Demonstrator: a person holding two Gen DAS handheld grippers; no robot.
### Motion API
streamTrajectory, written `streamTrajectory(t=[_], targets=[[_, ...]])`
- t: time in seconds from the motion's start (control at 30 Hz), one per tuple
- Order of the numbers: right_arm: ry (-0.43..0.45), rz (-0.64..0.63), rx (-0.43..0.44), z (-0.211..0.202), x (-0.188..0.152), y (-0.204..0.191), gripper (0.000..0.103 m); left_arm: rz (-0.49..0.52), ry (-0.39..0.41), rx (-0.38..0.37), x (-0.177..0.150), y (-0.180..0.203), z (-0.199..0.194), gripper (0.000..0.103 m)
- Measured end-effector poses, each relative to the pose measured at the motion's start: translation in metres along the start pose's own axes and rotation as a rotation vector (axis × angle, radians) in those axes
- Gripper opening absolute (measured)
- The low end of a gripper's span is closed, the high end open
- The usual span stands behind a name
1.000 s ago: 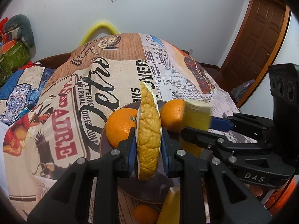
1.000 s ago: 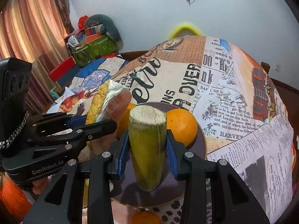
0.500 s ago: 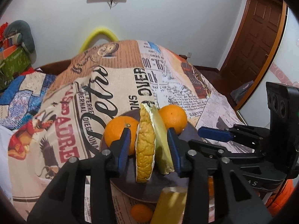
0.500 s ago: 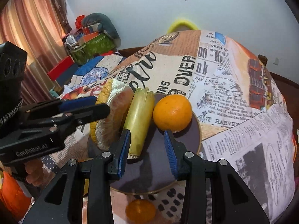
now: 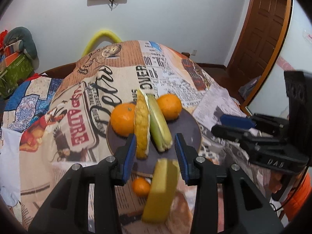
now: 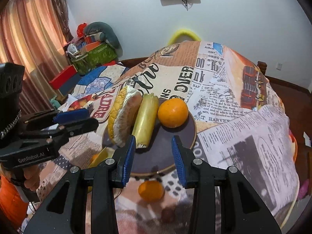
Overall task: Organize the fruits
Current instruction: 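Grasp a yellow corn piece with the left tool while the right tool grasps a tangerine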
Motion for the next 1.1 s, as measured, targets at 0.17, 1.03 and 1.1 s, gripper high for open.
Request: streamTrajectory(t=[0.17,1.03,1.1], targets=[[-0.001,0.004,-0.009,-0.011,-0.012,-0.002,0.035,0.027,-0.048,0.007,-0.024,0.011,0.002,0.041],[-0.167,0.016,0.013,0.038,-0.070,0.004,0.039,0.063,-0.102,0.017,-0.052,0.016,0.039,0.040],[-0.167,0.017,0.018,0.040,-0.069,0.004,0.039,0.057,-0.097,0.011,-0.051,0.015,0.035,0.040]])
Point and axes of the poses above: each gripper's, at about its wrist camera, not at the fingertips, and z roughly the way its jaws point, y to its right, x to its top, the point moved 4 cm from there along z, roughly the way its jaws point
